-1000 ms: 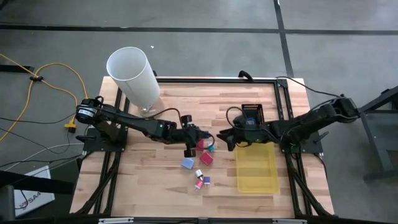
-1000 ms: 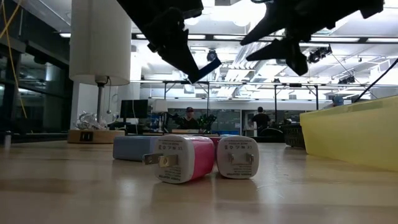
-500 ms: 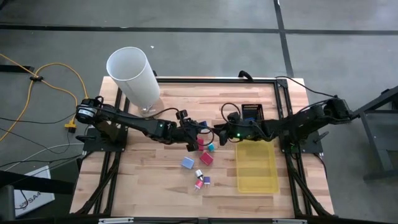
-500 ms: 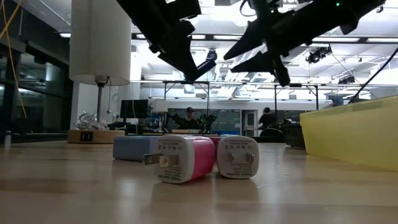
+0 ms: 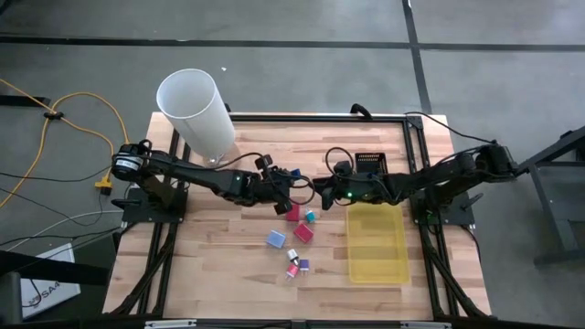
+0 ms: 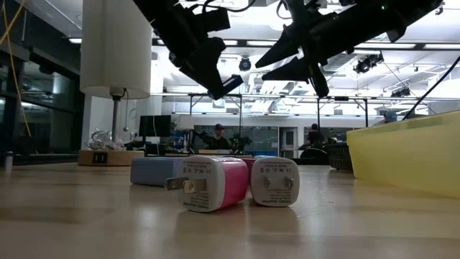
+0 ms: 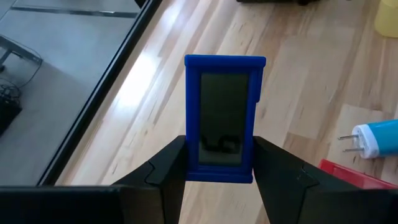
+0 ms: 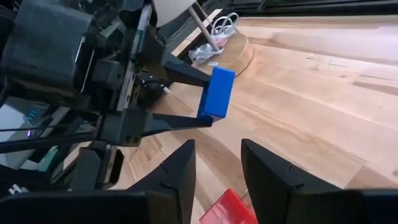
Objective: Pick & Place Office items
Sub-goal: Put the blue digital clock into the black bin
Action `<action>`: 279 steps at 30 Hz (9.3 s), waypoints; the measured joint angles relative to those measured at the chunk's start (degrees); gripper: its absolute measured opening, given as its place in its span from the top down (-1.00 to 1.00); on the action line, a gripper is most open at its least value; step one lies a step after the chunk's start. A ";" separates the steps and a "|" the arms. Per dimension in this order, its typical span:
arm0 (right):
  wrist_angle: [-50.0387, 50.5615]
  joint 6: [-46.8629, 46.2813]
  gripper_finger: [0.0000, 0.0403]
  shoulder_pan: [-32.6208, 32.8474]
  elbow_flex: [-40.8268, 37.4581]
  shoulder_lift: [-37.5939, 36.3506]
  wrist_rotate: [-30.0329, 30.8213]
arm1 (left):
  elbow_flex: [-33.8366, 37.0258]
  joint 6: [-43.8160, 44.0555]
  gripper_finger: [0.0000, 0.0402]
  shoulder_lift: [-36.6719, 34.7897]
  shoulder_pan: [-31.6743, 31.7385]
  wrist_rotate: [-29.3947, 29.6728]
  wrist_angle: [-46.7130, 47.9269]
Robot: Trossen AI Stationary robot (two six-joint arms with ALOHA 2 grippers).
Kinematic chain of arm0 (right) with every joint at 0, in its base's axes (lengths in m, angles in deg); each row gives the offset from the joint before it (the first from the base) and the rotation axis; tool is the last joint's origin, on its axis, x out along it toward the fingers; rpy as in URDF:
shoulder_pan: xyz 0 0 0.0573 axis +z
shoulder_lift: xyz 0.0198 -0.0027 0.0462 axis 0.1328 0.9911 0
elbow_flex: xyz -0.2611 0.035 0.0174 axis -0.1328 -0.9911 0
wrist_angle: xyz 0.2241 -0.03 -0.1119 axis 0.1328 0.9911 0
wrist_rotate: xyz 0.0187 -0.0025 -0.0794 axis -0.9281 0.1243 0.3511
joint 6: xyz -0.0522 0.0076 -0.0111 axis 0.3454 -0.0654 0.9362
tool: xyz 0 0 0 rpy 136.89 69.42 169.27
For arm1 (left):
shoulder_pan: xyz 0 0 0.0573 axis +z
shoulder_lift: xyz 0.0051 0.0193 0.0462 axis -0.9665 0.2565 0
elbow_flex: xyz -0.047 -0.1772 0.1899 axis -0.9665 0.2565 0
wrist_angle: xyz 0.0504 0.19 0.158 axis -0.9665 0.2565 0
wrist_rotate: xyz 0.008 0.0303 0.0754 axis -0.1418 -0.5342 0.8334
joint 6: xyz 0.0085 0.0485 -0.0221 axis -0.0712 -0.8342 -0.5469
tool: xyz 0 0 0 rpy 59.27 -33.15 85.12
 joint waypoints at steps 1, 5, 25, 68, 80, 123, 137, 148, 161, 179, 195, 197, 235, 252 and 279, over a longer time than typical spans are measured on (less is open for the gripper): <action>-0.06 0.28 0.43 0.00 0.00 0.00 0.00 | 0.00 -0.16 0.22 0.00 -0.12 0.00 0.03; -0.45 3.20 0.43 0.02 0.00 0.00 -0.39 | 0.00 -0.89 0.22 0.00 -1.24 -0.72 0.02; -0.66 29.84 0.43 1.29 0.00 0.00 -16.78 | 0.00 -6.60 0.22 0.00 -4.76 -17.44 0.04; 1.09 43.33 -0.41 4.10 0.00 -0.02 -10.53 | -0.02 -5.12 0.22 0.00 -4.18 -20.91 -5.83; 1.06 43.29 -0.41 4.10 0.00 -0.02 -10.73 | -0.02 -5.20 0.22 0.00 -2.96 -20.74 -8.39; -1.54 45.05 0.21 4.08 0.00 -0.02 -13.80 | -0.02 -6.87 0.22 0.00 -2.98 -23.29 -12.25; -1.52 45.17 0.28 4.08 0.00 -0.02 -13.83 | -0.02 -6.80 0.22 0.00 -3.00 -23.32 -12.41; -1.45 45.19 0.28 4.08 0.00 -0.02 -14.85 | -0.02 -7.37 -0.01 -0.02 -3.01 -23.28 -13.03; -0.92 44.60 0.28 4.08 0.00 -0.02 -15.00 | -0.02 -7.39 -0.18 -0.02 -3.01 -23.30 -12.74; 4.89 43.17 0.28 7.00 0.02 -0.02 -7.58 | -0.02 -7.91 -0.19 -0.02 -3.01 -23.30 -12.70; 11.68 29.59 0.28 5.84 0.02 -0.02 12.10 | -0.02 -7.70 -0.19 -0.02 -3.01 -23.39 -12.70; 12.97 27.49 0.28 4.91 0.02 -0.03 13.42 | -0.02 -7.72 -0.19 -0.02 -3.01 -23.39 -12.70; 64.60 -7.39 0.27 -9.67 0.02 -21.62 17.41 | -0.02 -7.76 -0.19 -0.02 -3.44 -23.76 -12.63; 64.51 -22.48 0.27 -6.50 0.00 -4.24 25.65 | -0.02 -8.16 -0.19 -0.02 -4.34 -23.71 -12.61; 64.34 -25.44 0.03 -6.52 0.00 1.42 25.52 | -0.02 -8.22 -0.19 -0.02 -4.62 -23.74 -12.61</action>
